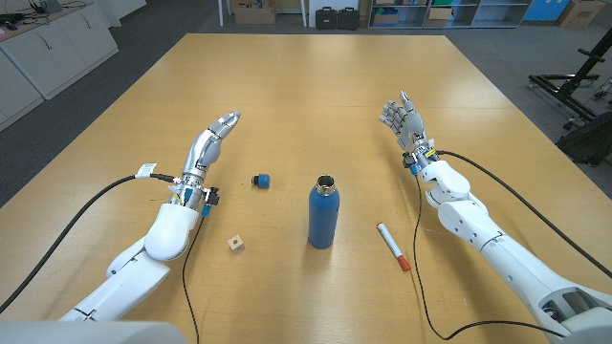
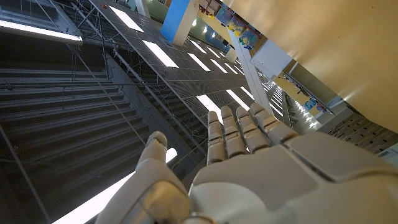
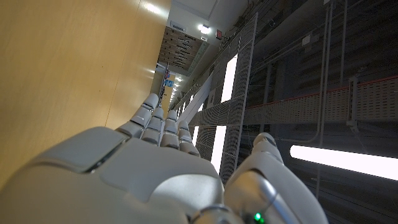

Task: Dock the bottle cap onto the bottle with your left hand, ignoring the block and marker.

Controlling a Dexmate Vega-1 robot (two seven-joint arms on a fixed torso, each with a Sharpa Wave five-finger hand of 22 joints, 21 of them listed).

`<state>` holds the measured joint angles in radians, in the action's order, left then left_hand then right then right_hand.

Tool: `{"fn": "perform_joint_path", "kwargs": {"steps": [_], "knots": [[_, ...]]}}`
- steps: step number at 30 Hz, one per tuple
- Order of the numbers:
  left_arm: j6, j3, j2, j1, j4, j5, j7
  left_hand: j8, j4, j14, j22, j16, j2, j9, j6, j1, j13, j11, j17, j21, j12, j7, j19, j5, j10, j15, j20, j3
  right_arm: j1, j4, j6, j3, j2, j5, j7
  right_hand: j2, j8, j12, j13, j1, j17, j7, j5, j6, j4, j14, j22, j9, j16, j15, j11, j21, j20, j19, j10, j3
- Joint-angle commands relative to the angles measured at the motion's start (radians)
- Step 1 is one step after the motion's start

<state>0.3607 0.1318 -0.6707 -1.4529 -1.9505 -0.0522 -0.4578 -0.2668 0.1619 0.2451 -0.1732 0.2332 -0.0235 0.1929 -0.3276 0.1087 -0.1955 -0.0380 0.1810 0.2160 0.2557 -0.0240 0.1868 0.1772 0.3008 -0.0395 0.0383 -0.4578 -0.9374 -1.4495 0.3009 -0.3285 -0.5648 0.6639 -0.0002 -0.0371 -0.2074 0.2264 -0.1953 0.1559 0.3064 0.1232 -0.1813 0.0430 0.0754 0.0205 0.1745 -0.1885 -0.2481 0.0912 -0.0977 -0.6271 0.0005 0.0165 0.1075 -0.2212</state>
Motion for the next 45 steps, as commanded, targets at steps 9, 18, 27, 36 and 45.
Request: {"fn": "perform_joint_path", "kwargs": {"steps": [9, 18, 27, 36, 45], "knots": [[-0.109, -0.031, 0.031, -0.056, -0.062, -0.242, -0.122, -0.038, 0.032, 0.08, -0.002, 0.002, 0.001, 0.006, -0.085, 0.171, -0.002, -0.048, -0.002, -0.001, 0.012, -0.03, 0.052, 0.028, 0.099, -0.095, 0.015, -0.074, -0.025, -0.052, -0.026, -0.004, -0.01, -0.009, -0.031, -0.005, -0.002, 0.002, 0.0, 0.006, 0.0, 0.022, -0.002, 0.009, 0.006, 0.004, 0.005, -0.003, -0.003, 0.008, -0.003, 0.005, 0.008, 0.0, 0.009, 0.002], [-0.211, -0.04, 0.024, -0.079, -0.117, -0.337, -0.137, -0.049, 0.038, 0.119, -0.001, -0.016, -0.051, 0.008, -0.097, 0.378, -0.004, -0.099, -0.004, -0.009, -0.008, -0.067, 0.091, 0.033, 0.137, -0.125, 0.018, -0.136, -0.027, -0.057, -0.029, -0.01, -0.006, -0.013, -0.037, -0.006, -0.001, 0.002, 0.0, 0.006, -0.001, 0.021, -0.001, 0.01, 0.007, 0.005, 0.005, -0.003, -0.002, 0.008, -0.005, 0.008, 0.011, -0.001, 0.011, 0.002], [-0.387, -0.039, -0.006, -0.097, -0.211, -0.444, -0.092, -0.069, 0.034, 0.149, -0.001, -0.031, -0.124, 0.011, -0.126, 0.606, -0.006, -0.164, -0.006, -0.009, -0.024, -0.128, 0.145, 0.025, 0.19, -0.164, 0.006, -0.173, -0.026, -0.053, -0.024, -0.015, 0.0, -0.017, -0.037, -0.007, -0.001, 0.002, 0.0, 0.006, -0.001, 0.022, -0.001, 0.01, 0.007, 0.004, 0.005, -0.004, -0.002, 0.009, -0.004, 0.01, 0.013, -0.001, 0.011, 0.003], [-0.527, -0.033, -0.047, -0.106, -0.284, -0.502, -0.019, -0.082, 0.03, 0.158, -0.001, -0.035, -0.148, 0.011, -0.154, 0.651, -0.007, -0.17, -0.006, -0.012, -0.023, -0.151, 0.152, 0.013, 0.223, -0.167, 0.012, -0.161, -0.025, -0.052, -0.028, -0.017, 0.003, -0.015, -0.038, -0.008, 0.0, 0.001, 0.001, 0.007, -0.001, 0.021, -0.001, 0.01, 0.008, 0.005, 0.006, -0.004, -0.001, 0.009, -0.004, 0.013, 0.014, -0.001, 0.011, 0.003], [-0.617, -0.014, -0.063, -0.111, -0.327, -0.549, -0.001, -0.082, 0.024, 0.159, -0.001, -0.037, -0.163, 0.011, -0.15, 0.648, -0.007, -0.172, -0.005, -0.014, -0.026, -0.157, 0.156, 0.002, 0.229, -0.167, 0.017, -0.14, -0.026, -0.045, -0.023, -0.015, 0.008, -0.01, -0.038, -0.008, 0.0, 0.003, 0.001, 0.007, -0.001, 0.021, -0.001, 0.013, 0.008, 0.006, 0.006, -0.004, -0.002, 0.007, -0.003, 0.014, 0.015, 0.001, 0.016, 0.003]]}}
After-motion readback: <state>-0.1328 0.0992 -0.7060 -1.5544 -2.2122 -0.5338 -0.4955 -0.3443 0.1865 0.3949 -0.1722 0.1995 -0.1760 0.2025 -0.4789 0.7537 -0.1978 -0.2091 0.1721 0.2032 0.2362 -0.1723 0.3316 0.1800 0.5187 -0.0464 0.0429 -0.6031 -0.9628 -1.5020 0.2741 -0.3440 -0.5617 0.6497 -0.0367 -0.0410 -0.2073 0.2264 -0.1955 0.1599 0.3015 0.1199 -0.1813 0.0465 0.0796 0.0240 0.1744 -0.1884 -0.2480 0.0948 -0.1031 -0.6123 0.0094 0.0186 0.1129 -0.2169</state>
